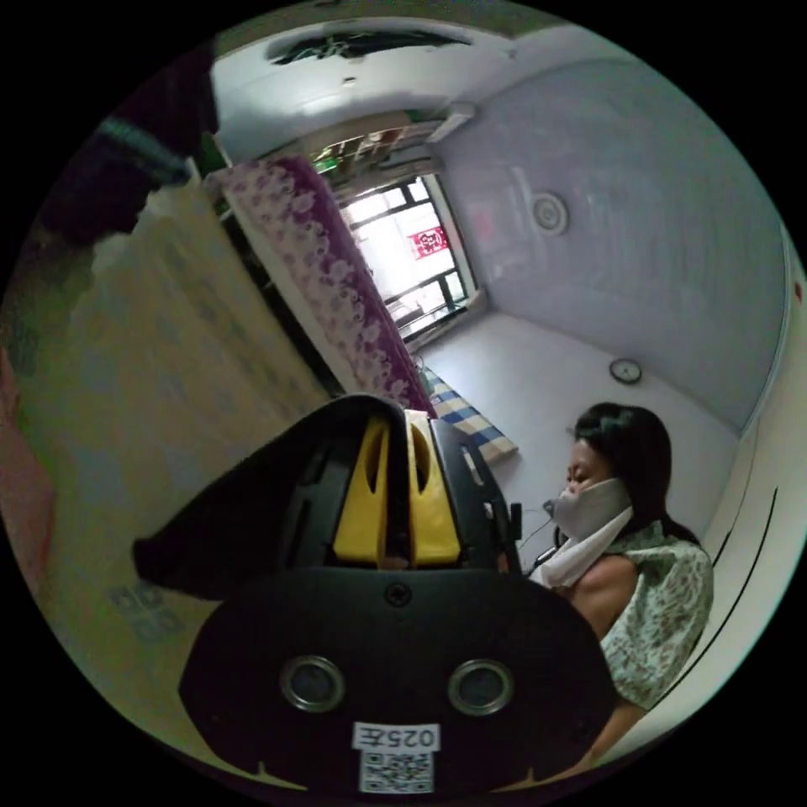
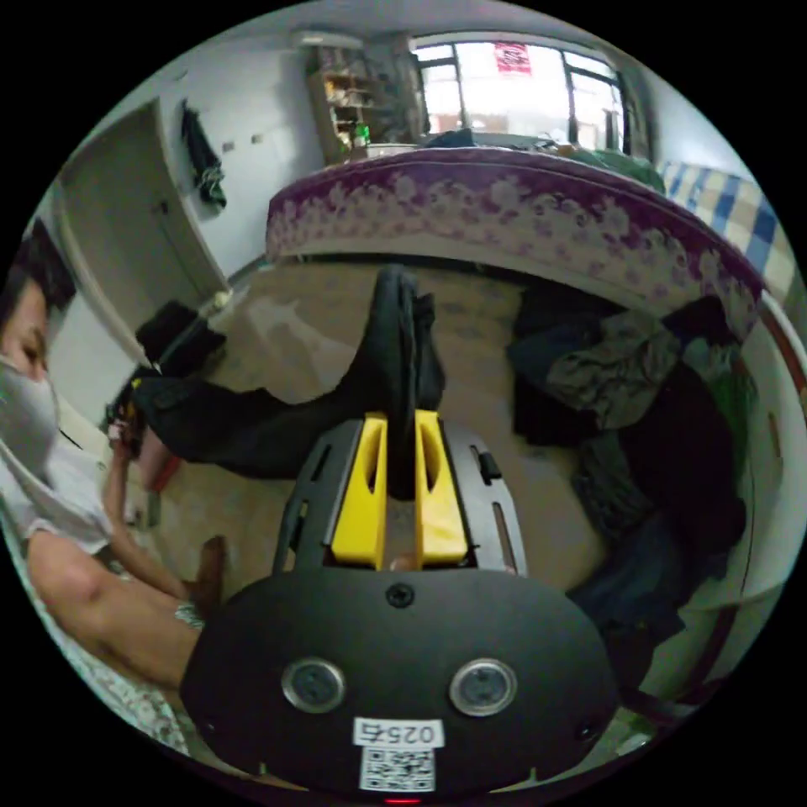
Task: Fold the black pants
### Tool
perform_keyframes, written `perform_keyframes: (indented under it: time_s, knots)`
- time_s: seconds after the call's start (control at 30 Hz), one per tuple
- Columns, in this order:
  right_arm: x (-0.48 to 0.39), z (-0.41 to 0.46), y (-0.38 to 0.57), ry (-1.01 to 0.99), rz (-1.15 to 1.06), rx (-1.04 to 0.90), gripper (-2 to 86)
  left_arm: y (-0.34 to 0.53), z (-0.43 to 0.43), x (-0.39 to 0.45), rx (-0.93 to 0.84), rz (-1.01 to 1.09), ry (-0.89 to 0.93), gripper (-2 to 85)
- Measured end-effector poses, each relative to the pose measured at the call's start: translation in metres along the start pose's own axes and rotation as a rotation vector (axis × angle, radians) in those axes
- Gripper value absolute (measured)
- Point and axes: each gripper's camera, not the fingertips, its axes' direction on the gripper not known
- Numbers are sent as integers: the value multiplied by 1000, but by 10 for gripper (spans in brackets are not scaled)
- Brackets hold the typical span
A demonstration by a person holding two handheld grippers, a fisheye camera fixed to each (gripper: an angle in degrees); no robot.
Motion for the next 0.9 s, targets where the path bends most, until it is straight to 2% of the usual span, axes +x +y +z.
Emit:
perform_keyframes:
  time_s: [0.07, 0.17, 0.23, 0.27, 0.3, 0.37, 0.4, 0.47, 0.5, 0.57, 0.6, 0.7, 0.83, 0.9]
  knots:
    - [28, -14, 16, -48, 75, -5, 59, -4, -14, 14, -65, 43, -49, -2]
    - [70, 10, 60, -26, 175, -140, 89, 19, -19, 5, -201, -8, -117, 27]
    - [96, 43, 92, -14, 234, -256, 100, 45, -13, -12, -289, -51, -286, 53]
    - [114, 63, 114, 29, 305, -324, 95, 63, -10, -27, -341, -92, -428, 55]
    - [129, 74, 134, 39, 378, -333, 87, 78, -11, -43, -374, -143, -490, 57]
    - [143, 81, 156, 34, 490, -313, 84, 93, -22, -62, -358, -266, -478, 63]
    - [139, 77, 161, -61, 497, -229, 90, 98, -34, -63, -258, -288, -413, 70]
    - [117, 77, 156, -147, 437, -172, 109, 99, -47, -50, -131, -241, -439, 103]
    - [93, 81, 147, -172, 361, -154, 125, 97, -47, -35, -99, -154, -549, 114]
    - [50, 96, 131, -211, 232, -149, 145, 95, -33, -21, -138, -57, -701, 132]
    - [19, 113, 120, -258, 135, -164, 150, 92, -19, -24, -216, -51, -723, 144]
    - [-56, 159, 95, -439, -46, -187, 148, 83, 15, -53, -334, -75, -695, 164]
    - [-133, 214, 80, -659, -171, -275, 158, 57, 45, -97, -401, -121, -581, 171]
    - [-173, 236, 81, -752, -231, -312, 171, 41, 72, -112, -528, -45, -553, 124]
